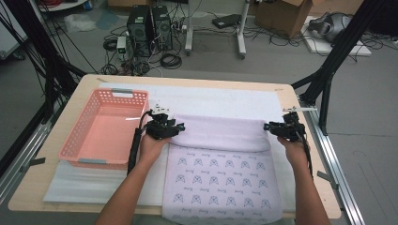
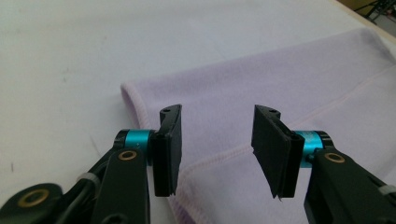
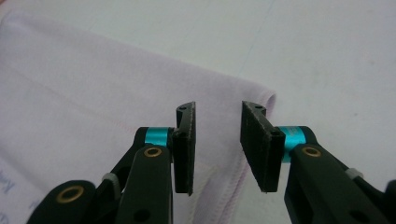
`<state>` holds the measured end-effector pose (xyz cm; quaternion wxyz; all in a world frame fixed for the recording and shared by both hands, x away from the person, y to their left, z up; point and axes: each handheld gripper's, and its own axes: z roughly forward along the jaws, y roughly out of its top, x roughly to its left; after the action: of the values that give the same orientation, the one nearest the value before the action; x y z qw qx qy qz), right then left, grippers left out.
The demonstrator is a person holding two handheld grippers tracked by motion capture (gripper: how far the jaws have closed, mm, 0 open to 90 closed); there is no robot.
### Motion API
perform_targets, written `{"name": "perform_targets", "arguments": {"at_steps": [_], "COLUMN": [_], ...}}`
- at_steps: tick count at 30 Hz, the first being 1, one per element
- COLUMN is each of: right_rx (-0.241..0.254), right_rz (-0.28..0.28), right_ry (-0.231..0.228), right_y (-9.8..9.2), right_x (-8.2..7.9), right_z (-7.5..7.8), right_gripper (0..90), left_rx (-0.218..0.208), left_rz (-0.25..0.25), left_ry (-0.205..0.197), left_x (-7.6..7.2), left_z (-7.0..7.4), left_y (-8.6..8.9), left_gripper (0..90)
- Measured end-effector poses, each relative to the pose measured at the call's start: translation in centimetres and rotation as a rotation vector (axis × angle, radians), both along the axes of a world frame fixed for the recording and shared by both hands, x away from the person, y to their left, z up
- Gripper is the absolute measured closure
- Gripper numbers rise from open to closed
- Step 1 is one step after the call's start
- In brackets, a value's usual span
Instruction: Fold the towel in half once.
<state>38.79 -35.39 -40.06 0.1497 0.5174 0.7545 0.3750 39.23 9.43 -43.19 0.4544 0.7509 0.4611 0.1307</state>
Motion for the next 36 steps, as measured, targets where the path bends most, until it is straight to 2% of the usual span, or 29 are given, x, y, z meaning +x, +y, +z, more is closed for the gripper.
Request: {"name": "perform_targets", "arguments": {"at_steps": [2,3,5,7,10,12,17,21,22,24,26,32,36], "right_rx": [-0.027,-0.030,-0.042,-0.034,-0.037,-0.033,-0.025,-0.008,0.000,0.028,0.029,0.045,0.045], "right_rz": [0.014,0.016,0.007,0.004,0.016,0.020,0.029,0.031,0.033,0.032,0.036,0.039,0.046], "right_ry": [0.012,0.019,0.052,0.074,0.091,0.089,0.065,0.042,0.036,0.029,0.027,-0.002,-0.010], "right_y": [0.5,0.6,0.7,0.7,0.6,0.5,0.2,-0.3,-0.5,-0.7,-0.9,-1.0,-1.2], "right_x": [-0.3,-0.3,-0.4,-0.7,-1.0,-1.3,-2.2,-3.2,-3.5,-4.2,-4.9,-7.0,-9.0], "right_z": [-0.3,-0.5,-1.3,-2.1,-2.7,-3.0,-2.7,-2.5,-2.5,-2.6,-2.9,-3.2,-3.7], "right_gripper": [67.1,67.4,68.0,70.0,82.5,86.0,86.8,86.8,86.8,86.8,86.9,86.9,86.9], "left_rx": [0.037,0.044,0.052,0.067,0.061,0.066,0.044,0.026,0.023,0.013,0.001,-0.046,-0.060], "left_rz": [-0.010,-0.014,-0.015,-0.024,-0.021,-0.033,-0.038,-0.052,-0.056,-0.062,-0.072,-0.106,-0.126], "left_ry": [0.030,0.043,0.029,0.052,0.037,0.027,0.007,0.008,-0.012,-0.022,-0.031,-0.092,-0.097], "left_x": [0.0,-0.2,-0.5,-0.7,-1.1,-1.4,-2.2,-3.1,-3.5,-4.1,-4.7,-7.1,-8.8], "left_z": [-0.4,-0.5,-0.8,-1.3,-1.5,-1.4,-1.3,-1.4,-1.3,-1.1,-0.9,-0.6,-1.3], "left_y": [-0.1,-0.2,-0.4,-0.5,-0.4,-0.5,-0.3,0.0,0.1,0.3,0.4,0.8,1.2], "left_gripper": [51.7,54.7,62.0,65.9,74.4,82.4,84.1,84.7,84.7,84.8,84.8,84.6,84.7]}}
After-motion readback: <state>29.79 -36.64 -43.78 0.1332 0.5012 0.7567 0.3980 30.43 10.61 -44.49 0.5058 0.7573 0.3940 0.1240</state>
